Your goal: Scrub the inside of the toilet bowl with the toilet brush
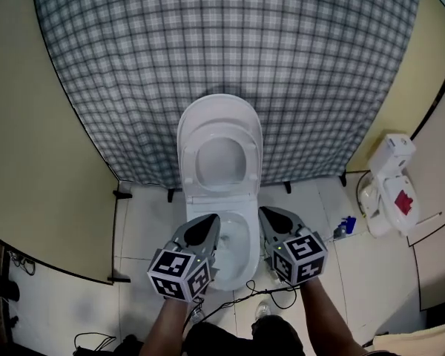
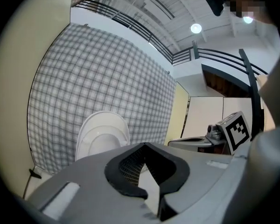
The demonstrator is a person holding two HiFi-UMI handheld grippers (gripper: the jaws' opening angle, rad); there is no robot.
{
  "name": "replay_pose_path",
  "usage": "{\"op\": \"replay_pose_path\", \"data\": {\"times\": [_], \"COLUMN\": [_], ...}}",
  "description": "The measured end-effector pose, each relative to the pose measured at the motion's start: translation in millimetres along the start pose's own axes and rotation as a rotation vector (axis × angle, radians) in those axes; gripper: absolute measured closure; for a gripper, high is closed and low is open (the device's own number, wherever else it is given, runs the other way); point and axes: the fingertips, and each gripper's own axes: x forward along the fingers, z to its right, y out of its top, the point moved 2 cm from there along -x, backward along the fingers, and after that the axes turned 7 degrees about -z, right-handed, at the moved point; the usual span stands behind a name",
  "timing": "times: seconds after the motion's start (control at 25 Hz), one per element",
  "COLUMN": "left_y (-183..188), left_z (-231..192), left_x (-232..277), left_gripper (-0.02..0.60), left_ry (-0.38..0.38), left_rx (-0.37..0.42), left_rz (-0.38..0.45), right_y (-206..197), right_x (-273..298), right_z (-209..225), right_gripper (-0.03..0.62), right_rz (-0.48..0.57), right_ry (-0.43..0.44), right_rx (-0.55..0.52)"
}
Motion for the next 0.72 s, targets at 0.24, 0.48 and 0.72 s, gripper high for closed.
{"op": "replay_pose_path", "data": {"times": [0.24, 0.48, 0.72], "left_y": [44.1, 87.1, 115.3], "left_z": [16.2, 31.6, 40.6], "left_x": [-42.8, -52.1, -35.1], "left_gripper": [0.575, 0.575, 0.575], "left_ry": [-0.003, 0.001, -0.013], "left_rx": [0.035, 0.043, 0.078], "left_rz": [0.072, 0.078, 0.093], "right_y": [47.9, 89.5, 104.9], "right_x": [-31.3, -59.4, -64.5], "right_z": [-30.0, -48.5, -33.2], "right_gripper": [0.580, 0.580, 0.580], "right_rz": [0.077, 0.125, 0.170], "right_ry": [0.032, 0.123, 0.122], "right_rx": [-0.069, -0.036, -0.036]}}
